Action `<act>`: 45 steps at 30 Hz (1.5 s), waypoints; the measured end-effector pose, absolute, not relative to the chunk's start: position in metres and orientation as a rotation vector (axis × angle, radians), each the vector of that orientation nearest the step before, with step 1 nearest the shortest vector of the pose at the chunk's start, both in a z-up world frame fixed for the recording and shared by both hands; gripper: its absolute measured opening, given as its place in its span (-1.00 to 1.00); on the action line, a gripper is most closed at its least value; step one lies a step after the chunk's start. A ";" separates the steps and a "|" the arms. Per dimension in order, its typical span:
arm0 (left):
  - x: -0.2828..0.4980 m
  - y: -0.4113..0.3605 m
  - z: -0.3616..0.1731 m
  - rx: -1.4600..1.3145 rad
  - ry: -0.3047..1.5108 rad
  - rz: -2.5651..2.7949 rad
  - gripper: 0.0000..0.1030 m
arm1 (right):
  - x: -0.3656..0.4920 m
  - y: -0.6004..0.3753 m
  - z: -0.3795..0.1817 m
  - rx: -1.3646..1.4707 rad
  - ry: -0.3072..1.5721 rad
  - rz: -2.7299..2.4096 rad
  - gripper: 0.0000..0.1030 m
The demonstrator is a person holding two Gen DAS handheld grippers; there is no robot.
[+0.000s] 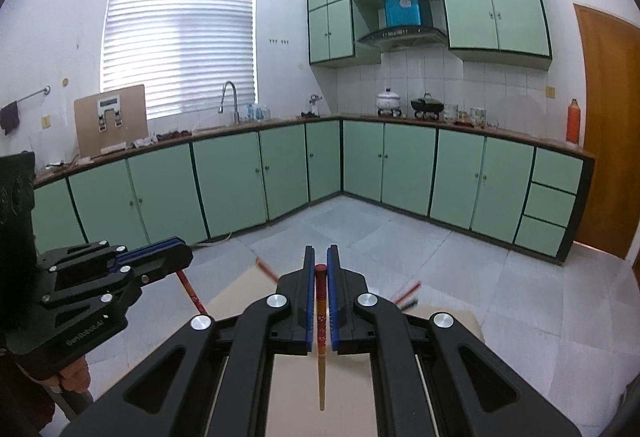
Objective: Organize utensils
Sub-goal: 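Lift both red-patterned chopsticks and lower them into the white holder, then open both tools and withdraw them up from the holder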
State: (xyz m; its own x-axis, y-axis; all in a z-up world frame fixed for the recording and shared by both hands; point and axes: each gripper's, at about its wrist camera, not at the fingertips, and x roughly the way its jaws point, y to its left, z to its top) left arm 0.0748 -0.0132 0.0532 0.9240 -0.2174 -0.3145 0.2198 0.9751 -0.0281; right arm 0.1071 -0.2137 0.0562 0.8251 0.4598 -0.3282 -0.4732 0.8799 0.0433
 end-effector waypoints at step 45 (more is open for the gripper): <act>0.243 0.009 -0.011 -0.034 0.397 -0.090 -0.13 | 0.249 -0.219 -0.006 0.077 0.430 0.396 -0.33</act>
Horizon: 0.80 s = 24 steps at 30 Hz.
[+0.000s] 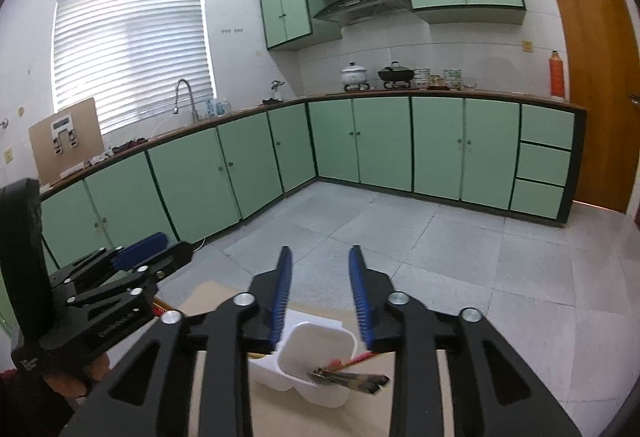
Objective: Organize utensils
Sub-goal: 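Open both tools and withdraw them up from the holder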
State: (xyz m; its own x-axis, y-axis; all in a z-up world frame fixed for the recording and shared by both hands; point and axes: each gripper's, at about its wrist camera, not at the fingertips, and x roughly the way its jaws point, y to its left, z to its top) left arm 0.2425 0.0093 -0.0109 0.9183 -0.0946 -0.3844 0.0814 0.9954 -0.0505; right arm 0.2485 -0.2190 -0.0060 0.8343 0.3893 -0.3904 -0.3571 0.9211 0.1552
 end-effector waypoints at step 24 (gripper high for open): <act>0.118 0.005 0.004 -0.010 0.378 -0.069 0.81 | 0.131 -0.250 0.002 0.130 0.406 0.342 0.88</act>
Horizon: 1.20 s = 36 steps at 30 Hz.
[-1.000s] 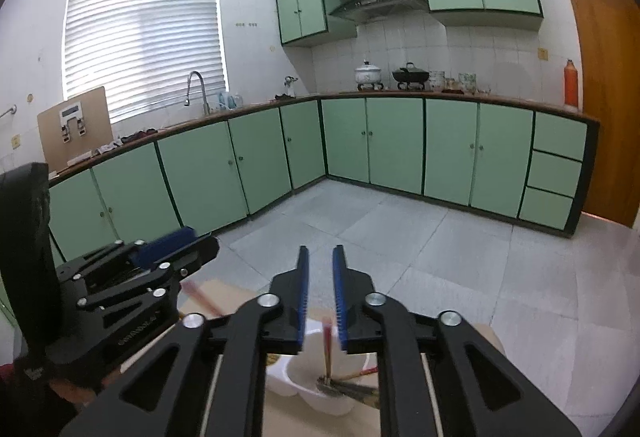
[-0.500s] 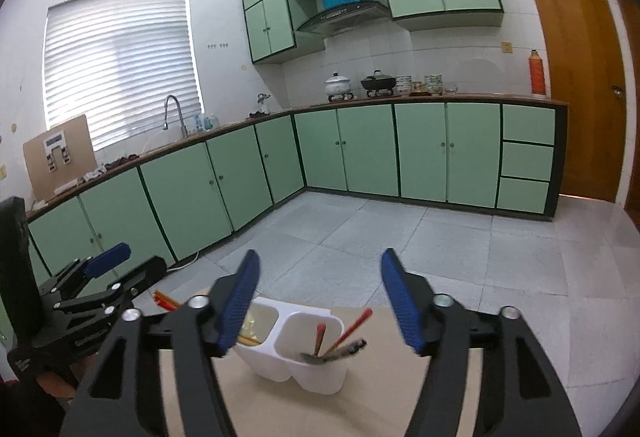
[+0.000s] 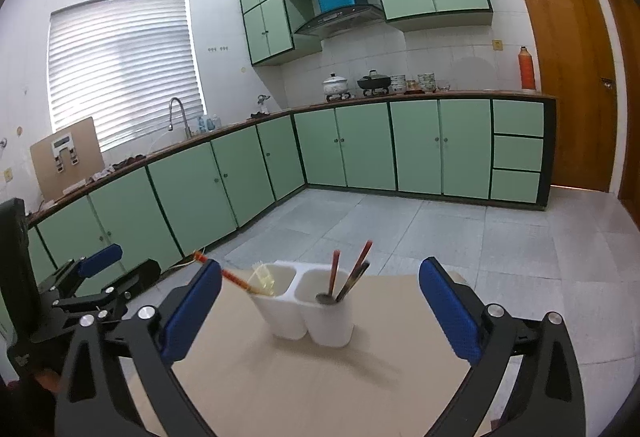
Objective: Organize utensils
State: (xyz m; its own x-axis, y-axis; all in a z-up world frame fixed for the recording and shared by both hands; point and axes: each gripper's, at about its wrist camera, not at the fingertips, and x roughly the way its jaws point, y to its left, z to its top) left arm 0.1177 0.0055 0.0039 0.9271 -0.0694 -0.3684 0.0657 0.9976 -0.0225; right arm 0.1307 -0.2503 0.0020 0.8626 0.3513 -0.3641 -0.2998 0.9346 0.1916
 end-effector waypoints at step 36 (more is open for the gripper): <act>0.021 -0.001 0.018 0.006 0.363 -0.058 0.84 | 0.049 -0.222 0.003 0.037 0.402 0.409 0.88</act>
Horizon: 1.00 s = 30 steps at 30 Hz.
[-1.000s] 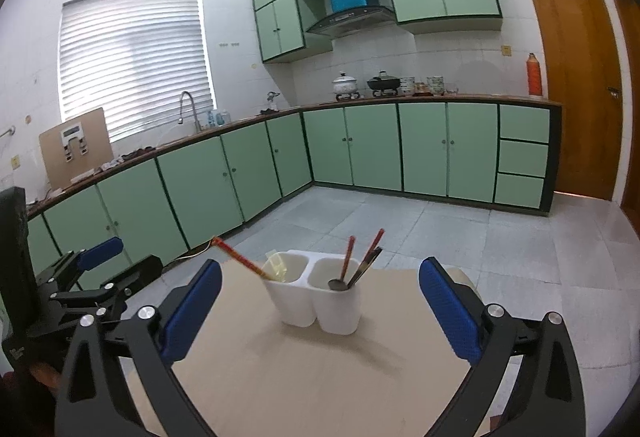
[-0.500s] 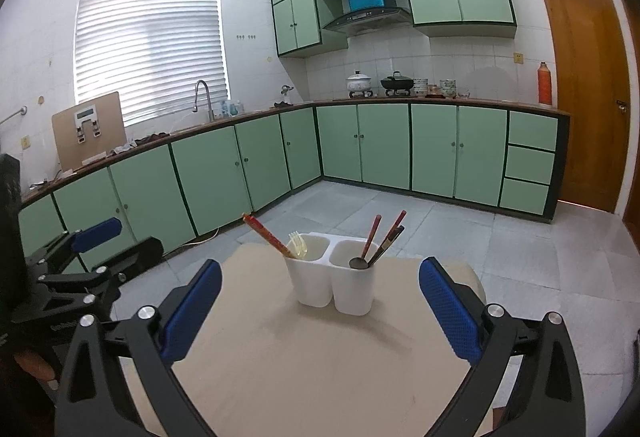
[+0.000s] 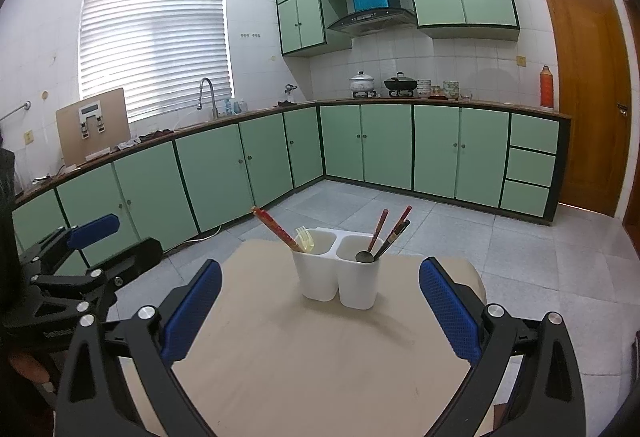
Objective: Organize utensils
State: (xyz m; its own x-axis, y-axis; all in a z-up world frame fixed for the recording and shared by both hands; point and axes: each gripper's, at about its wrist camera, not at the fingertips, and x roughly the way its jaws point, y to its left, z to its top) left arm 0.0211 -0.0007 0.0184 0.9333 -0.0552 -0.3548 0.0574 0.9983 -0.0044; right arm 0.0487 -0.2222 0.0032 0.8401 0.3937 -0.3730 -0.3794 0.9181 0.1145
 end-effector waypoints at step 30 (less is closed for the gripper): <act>0.014 -0.003 0.023 0.007 0.353 -0.054 0.84 | 0.044 -0.218 0.007 0.020 0.390 0.413 0.88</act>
State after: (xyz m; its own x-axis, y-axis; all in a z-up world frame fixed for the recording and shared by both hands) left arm 0.0142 -0.0028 0.0227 0.9368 -0.0517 -0.3459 0.0541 0.9985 -0.0025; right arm 0.0442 -0.2175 0.0069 0.8432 0.3945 -0.3651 -0.3869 0.9170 0.0972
